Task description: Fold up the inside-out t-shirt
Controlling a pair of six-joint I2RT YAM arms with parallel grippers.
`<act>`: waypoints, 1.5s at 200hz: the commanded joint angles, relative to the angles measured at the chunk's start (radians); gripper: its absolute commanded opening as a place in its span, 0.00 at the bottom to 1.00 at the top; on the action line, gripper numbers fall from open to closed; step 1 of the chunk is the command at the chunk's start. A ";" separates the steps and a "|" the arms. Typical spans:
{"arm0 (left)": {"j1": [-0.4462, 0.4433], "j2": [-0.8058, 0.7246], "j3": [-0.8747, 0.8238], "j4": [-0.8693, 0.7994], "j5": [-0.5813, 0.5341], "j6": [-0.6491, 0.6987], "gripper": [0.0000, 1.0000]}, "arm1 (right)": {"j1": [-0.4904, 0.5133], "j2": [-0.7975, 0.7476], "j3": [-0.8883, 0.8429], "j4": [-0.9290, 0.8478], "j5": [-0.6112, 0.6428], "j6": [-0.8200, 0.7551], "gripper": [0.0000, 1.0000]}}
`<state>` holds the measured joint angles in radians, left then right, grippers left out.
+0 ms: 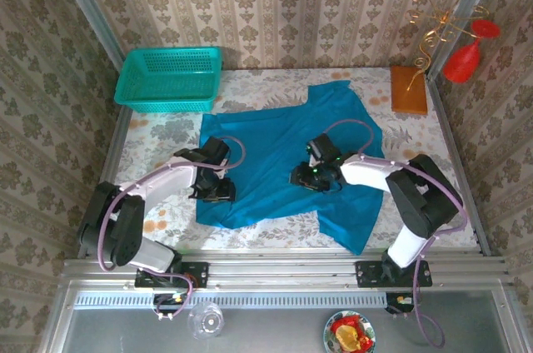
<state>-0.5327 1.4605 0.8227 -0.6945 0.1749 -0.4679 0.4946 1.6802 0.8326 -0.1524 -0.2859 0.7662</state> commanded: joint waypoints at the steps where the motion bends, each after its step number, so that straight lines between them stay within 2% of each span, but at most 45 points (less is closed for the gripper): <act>1: -0.004 0.011 -0.030 0.030 0.054 -0.019 0.38 | -0.087 -0.030 -0.056 -0.047 0.050 0.027 0.47; 33: -0.011 0.001 -0.054 0.083 0.129 -0.023 0.31 | -0.218 -0.069 -0.095 -0.065 0.040 0.007 0.48; 56: -0.022 -0.009 -0.072 0.125 0.177 -0.036 0.28 | -0.268 -0.096 -0.108 -0.063 0.017 -0.005 0.48; 68: -0.036 -0.023 -0.071 0.133 0.174 -0.036 0.29 | -0.271 -0.106 -0.104 -0.064 0.008 -0.010 0.47; 102: -0.103 -0.038 -0.015 0.155 0.197 0.006 0.39 | -0.270 -0.121 -0.101 -0.062 -0.026 -0.010 0.47; 122: -0.146 0.015 0.026 0.174 0.244 0.027 0.41 | -0.270 -0.132 -0.098 -0.070 -0.036 -0.013 0.46; 165: -0.198 0.158 0.083 0.145 0.260 0.064 0.41 | -0.266 -0.170 -0.094 -0.090 -0.040 -0.018 0.46; 180: -0.208 0.173 0.087 0.149 0.278 0.066 0.38 | -0.267 -0.180 -0.092 -0.098 -0.039 -0.021 0.46; 195: -0.221 0.158 0.077 0.159 0.288 0.063 0.29 | -0.267 -0.186 -0.090 -0.104 -0.038 -0.025 0.46; 221: -0.232 0.084 0.034 0.172 0.289 0.029 0.12 | -0.267 -0.185 -0.090 -0.099 -0.041 -0.027 0.46; 245: -0.255 -0.014 -0.018 0.171 0.271 -0.023 0.02 | -0.268 -0.175 -0.089 -0.092 -0.047 -0.031 0.46; 300: -0.406 -0.211 -0.147 0.120 0.151 -0.262 0.00 | -0.267 -0.159 -0.085 -0.090 -0.050 -0.048 0.45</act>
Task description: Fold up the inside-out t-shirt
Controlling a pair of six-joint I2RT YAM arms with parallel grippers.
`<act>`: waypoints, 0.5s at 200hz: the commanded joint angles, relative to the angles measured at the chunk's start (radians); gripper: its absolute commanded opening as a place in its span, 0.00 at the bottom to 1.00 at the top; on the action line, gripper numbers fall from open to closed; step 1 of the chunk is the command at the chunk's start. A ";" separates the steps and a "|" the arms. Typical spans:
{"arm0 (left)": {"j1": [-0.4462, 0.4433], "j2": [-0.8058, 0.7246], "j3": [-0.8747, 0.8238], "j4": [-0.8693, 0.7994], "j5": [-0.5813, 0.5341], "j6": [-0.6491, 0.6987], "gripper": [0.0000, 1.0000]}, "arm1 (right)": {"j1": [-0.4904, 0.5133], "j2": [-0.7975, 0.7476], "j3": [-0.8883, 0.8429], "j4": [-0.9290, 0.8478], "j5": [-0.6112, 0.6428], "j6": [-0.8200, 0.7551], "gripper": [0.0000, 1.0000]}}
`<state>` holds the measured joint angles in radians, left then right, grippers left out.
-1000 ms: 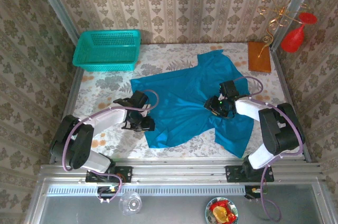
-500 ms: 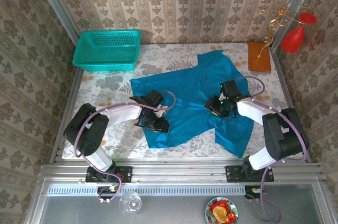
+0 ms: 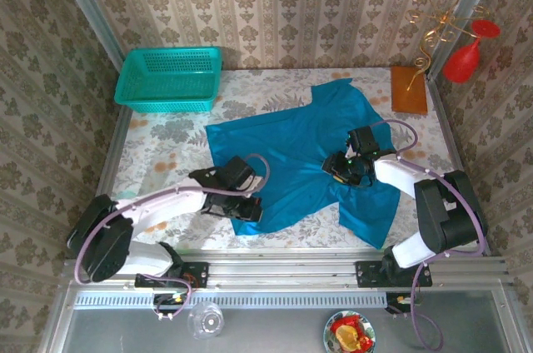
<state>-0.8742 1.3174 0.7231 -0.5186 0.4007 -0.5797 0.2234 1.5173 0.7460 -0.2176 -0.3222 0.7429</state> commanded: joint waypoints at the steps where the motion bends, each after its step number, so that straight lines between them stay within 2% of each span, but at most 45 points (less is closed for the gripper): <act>1: -0.068 -0.072 -0.050 -0.058 -0.078 -0.156 0.00 | 0.005 0.004 0.000 -0.025 -0.015 -0.026 0.45; 26: -0.130 -0.167 -0.083 -0.125 -0.193 -0.299 0.04 | 0.005 0.009 -0.001 -0.025 -0.013 -0.033 0.45; 61: -0.156 -0.273 -0.142 -0.234 -0.336 -0.493 0.07 | 0.004 0.009 0.012 -0.032 -0.018 -0.043 0.45; 76: -0.158 -0.306 -0.165 -0.219 -0.333 -0.518 0.09 | 0.004 0.005 0.016 -0.041 -0.018 -0.049 0.45; 91: -0.159 -0.325 -0.152 -0.245 -0.361 -0.522 0.20 | 0.003 -0.002 0.019 -0.049 -0.019 -0.054 0.45; 100: -0.154 -0.334 -0.134 -0.269 -0.384 -0.518 0.21 | 0.004 -0.008 0.019 -0.055 -0.020 -0.056 0.45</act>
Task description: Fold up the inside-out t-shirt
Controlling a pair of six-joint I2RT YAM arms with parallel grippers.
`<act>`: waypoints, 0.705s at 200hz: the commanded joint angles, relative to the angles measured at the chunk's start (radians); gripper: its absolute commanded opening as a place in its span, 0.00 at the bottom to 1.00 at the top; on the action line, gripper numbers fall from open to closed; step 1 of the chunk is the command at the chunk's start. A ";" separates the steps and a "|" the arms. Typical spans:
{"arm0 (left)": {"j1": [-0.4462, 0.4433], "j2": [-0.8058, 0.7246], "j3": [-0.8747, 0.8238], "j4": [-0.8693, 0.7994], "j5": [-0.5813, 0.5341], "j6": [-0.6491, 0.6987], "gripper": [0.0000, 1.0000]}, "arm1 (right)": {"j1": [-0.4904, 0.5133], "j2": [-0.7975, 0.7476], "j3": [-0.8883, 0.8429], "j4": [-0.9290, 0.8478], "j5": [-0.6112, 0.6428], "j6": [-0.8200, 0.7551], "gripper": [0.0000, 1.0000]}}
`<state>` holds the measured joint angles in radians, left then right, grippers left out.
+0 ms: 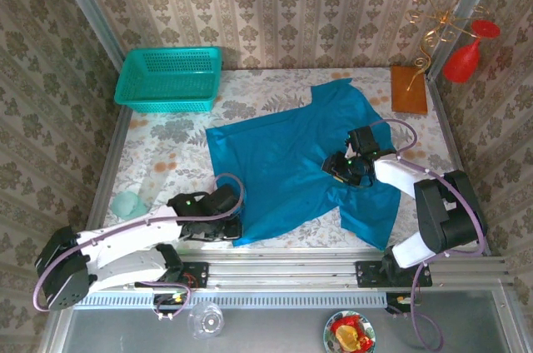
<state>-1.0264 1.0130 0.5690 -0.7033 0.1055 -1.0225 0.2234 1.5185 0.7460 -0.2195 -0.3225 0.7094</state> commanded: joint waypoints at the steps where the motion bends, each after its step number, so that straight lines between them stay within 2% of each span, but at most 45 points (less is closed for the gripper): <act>1: -0.002 -0.030 0.021 -0.087 -0.090 -0.074 0.22 | 0.004 -0.011 0.019 -0.053 -0.019 -0.023 0.45; 34: 0.057 -0.027 0.090 -0.155 -0.128 -0.025 0.31 | 0.005 -0.044 0.013 -0.065 -0.025 -0.024 0.45; 62: 0.126 0.023 0.150 -0.094 -0.111 0.073 0.33 | 0.007 -0.061 0.015 -0.086 -0.026 -0.038 0.45; 88: 0.171 0.188 0.260 -0.054 -0.081 0.203 0.34 | 0.007 -0.079 0.012 -0.096 -0.019 -0.041 0.45; 112: 0.177 0.341 0.352 0.037 -0.001 0.282 0.35 | 0.007 -0.091 0.011 -0.104 -0.016 -0.042 0.45; 125: 0.178 0.420 0.396 0.028 -0.029 0.292 0.37 | 0.007 -0.099 0.010 -0.109 -0.011 -0.043 0.45; 141: 0.186 0.511 0.460 -0.043 -0.119 0.298 0.40 | 0.006 -0.112 0.008 -0.119 -0.005 -0.044 0.45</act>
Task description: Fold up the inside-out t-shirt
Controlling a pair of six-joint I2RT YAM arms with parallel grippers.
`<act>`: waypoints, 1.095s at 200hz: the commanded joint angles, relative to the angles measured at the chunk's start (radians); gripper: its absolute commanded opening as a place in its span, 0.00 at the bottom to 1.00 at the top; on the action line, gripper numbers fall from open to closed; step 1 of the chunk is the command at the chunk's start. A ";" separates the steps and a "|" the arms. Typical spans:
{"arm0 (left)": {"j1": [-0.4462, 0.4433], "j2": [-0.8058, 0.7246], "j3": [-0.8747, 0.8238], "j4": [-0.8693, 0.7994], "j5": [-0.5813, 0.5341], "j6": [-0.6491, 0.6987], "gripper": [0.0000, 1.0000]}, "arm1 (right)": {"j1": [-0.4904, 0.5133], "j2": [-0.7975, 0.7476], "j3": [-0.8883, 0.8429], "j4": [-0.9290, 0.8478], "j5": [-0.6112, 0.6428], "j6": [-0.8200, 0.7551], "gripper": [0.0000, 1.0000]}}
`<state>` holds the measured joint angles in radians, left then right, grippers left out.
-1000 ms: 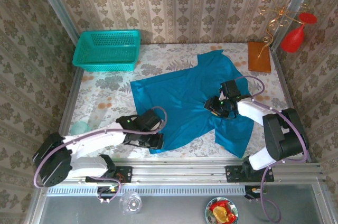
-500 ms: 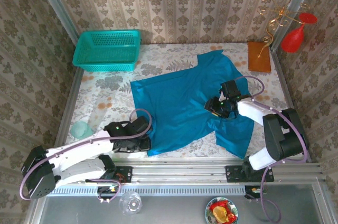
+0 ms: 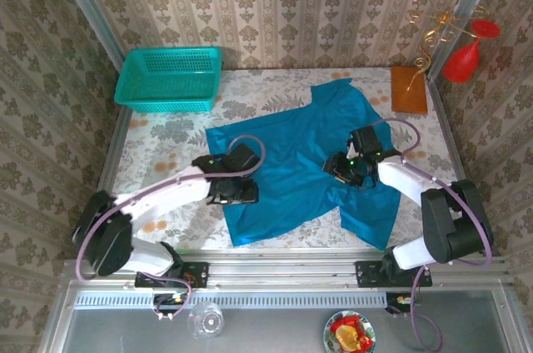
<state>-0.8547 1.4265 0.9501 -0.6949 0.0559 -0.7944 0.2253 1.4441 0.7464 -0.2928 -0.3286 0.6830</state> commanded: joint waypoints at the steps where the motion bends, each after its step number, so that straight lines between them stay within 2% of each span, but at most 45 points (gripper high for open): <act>1: 0.016 0.102 0.081 -0.055 -0.075 0.069 0.40 | 0.005 -0.039 0.008 -0.047 0.001 -0.017 0.45; 13: 0.034 0.144 0.102 -0.077 -0.129 0.062 0.41 | 0.005 -0.046 0.003 -0.053 0.006 -0.016 0.45; 28: 0.068 0.168 0.096 -0.057 -0.139 0.054 0.43 | 0.005 -0.046 -0.001 -0.058 0.008 -0.017 0.45; 61: 0.133 0.177 0.059 0.049 -0.068 0.079 0.42 | 0.005 -0.091 -0.002 -0.077 0.016 -0.023 0.45; 97: 0.178 0.217 0.050 0.128 0.001 0.102 0.29 | 0.004 -0.100 -0.004 -0.081 0.020 -0.019 0.45; 134: 0.201 0.238 0.030 0.127 -0.001 0.113 0.26 | 0.004 -0.111 -0.007 -0.091 0.029 -0.020 0.45; 157: 0.215 0.226 0.018 0.120 -0.010 0.121 0.10 | 0.004 -0.113 -0.007 -0.093 0.030 -0.019 0.45; 178: 0.222 0.168 -0.002 0.085 -0.058 0.126 0.00 | 0.005 -0.115 -0.007 -0.097 0.034 -0.020 0.45; 194: 0.235 0.107 -0.035 0.054 -0.090 0.126 0.00 | 0.004 -0.114 -0.009 -0.097 0.036 -0.022 0.45; 219: 0.268 0.034 -0.107 0.026 -0.079 0.120 0.00 | 0.005 -0.107 -0.010 -0.096 0.034 -0.023 0.45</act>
<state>-0.6159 1.5284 0.8982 -0.5991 0.0017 -0.6800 0.2253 1.3472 0.7460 -0.3489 -0.3164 0.6762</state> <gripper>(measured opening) 0.051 0.447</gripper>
